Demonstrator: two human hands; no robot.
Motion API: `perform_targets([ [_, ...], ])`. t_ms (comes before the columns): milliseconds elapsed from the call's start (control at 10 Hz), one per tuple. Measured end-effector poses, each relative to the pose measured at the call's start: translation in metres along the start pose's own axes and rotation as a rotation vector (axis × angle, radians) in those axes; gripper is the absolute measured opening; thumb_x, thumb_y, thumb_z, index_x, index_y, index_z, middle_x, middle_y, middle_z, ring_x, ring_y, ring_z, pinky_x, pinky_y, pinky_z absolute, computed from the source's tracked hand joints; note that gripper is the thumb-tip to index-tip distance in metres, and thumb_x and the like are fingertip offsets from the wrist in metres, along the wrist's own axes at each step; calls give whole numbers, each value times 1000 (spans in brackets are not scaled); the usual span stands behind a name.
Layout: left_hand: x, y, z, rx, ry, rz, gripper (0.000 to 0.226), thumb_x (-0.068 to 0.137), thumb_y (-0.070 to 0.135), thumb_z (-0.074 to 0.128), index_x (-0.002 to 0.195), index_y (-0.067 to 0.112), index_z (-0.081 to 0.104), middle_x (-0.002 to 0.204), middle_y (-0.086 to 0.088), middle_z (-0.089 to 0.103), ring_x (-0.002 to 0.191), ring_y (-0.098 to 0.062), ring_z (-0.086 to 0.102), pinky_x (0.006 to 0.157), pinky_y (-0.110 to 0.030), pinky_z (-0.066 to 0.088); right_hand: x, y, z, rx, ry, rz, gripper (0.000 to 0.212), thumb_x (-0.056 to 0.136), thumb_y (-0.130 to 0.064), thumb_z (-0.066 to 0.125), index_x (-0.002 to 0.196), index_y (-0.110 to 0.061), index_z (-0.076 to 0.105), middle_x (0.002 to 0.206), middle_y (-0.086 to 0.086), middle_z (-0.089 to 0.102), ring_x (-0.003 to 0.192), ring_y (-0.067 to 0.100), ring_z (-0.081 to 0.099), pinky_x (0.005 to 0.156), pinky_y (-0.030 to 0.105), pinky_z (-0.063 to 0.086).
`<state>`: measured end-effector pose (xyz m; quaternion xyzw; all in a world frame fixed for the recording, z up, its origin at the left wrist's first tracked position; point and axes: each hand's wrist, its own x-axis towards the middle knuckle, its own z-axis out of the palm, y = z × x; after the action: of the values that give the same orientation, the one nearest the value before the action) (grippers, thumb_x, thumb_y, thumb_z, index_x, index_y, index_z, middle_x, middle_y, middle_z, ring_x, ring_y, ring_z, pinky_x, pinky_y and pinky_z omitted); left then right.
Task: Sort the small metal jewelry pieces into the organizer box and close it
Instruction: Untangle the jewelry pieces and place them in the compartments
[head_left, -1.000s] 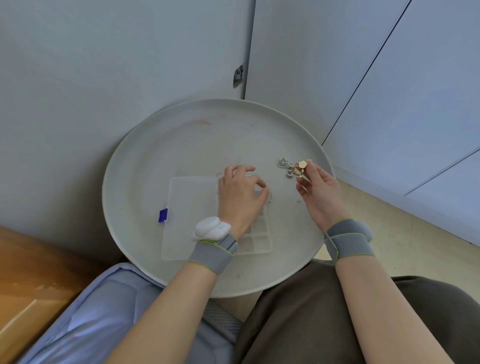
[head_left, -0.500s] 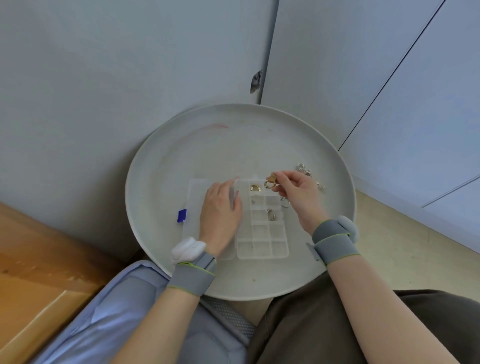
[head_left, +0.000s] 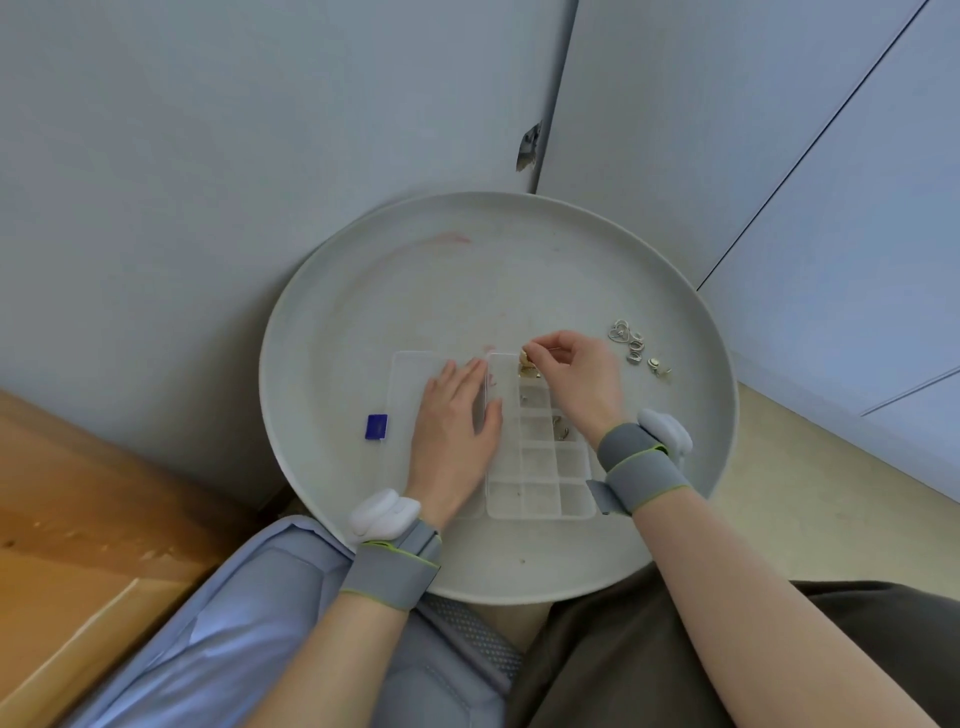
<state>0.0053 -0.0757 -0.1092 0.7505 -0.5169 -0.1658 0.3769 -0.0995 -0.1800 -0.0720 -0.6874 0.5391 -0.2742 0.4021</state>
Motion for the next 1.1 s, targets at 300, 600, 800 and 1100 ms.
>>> perform_targets([
  [300, -1, -3, 2, 18, 21, 11, 48, 97, 26, 45, 142, 15, 36, 150, 3, 36, 143, -14, 18, 116, -23, 2, 0, 4, -7, -212, 116, -140, 10, 82, -30, 67, 88, -27, 74, 82, -7, 66, 97, 22, 56, 85, 27, 38],
  [600, 0, -5, 3, 6, 23, 8, 47, 96, 25, 47, 141, 14, 39, 148, 0, 38, 143, -16, 20, 118, -27, 6, -7, 16, -18, -353, 83, -240, 15, 88, -26, 61, 94, -27, 75, 98, -5, 65, 101, 22, 47, 87, 25, 32],
  [800, 0, -5, 2, 13, 20, 8, 47, 96, 26, 46, 142, 14, 37, 149, 1, 37, 143, -15, 19, 118, -27, 6, -12, 12, -12, -443, 70, -261, 17, 87, -34, 61, 97, -32, 74, 103, -3, 56, 102, 25, 41, 94, 33, 36],
  [1100, 0, -4, 3, 18, 32, 11, 46, 96, 24, 46, 140, 13, 39, 148, 0, 38, 142, -16, 21, 118, -27, 7, -8, 6, -7, -300, 91, -62, 15, 83, -39, 66, 87, -29, 75, 98, -5, 45, 109, 24, 39, 94, 28, 30],
])
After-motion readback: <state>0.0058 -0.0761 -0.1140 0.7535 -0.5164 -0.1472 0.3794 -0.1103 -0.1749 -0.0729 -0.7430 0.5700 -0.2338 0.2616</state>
